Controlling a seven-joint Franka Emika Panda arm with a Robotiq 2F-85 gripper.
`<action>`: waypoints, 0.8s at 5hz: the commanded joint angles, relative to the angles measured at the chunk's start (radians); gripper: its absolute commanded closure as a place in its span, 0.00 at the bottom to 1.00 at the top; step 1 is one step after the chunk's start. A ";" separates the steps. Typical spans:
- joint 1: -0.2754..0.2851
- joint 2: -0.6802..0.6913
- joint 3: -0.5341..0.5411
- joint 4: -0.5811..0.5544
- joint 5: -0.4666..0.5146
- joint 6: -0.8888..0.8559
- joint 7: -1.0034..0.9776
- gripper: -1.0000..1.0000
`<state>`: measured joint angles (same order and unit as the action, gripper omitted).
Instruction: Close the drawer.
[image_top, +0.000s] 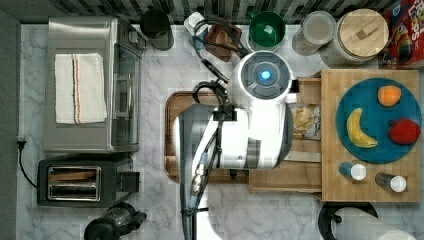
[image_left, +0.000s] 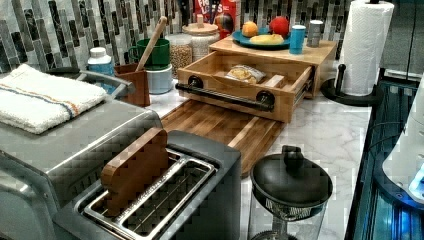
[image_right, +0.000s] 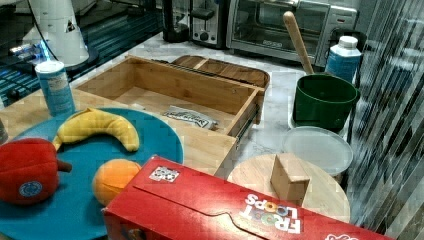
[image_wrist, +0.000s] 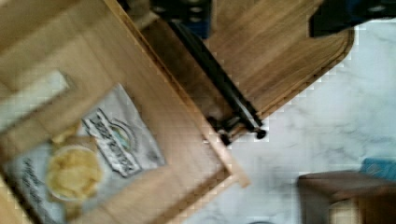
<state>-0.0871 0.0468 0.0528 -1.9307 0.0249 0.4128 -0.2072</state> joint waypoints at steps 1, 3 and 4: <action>0.060 -0.015 0.127 -0.036 0.015 -0.112 -0.285 0.00; 0.079 -0.015 0.110 -0.195 -0.045 0.074 -0.385 1.00; 0.061 0.014 0.111 -0.236 -0.032 0.146 -0.426 1.00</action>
<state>0.0102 0.0538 0.1836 -2.1133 -0.0286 0.5371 -0.5562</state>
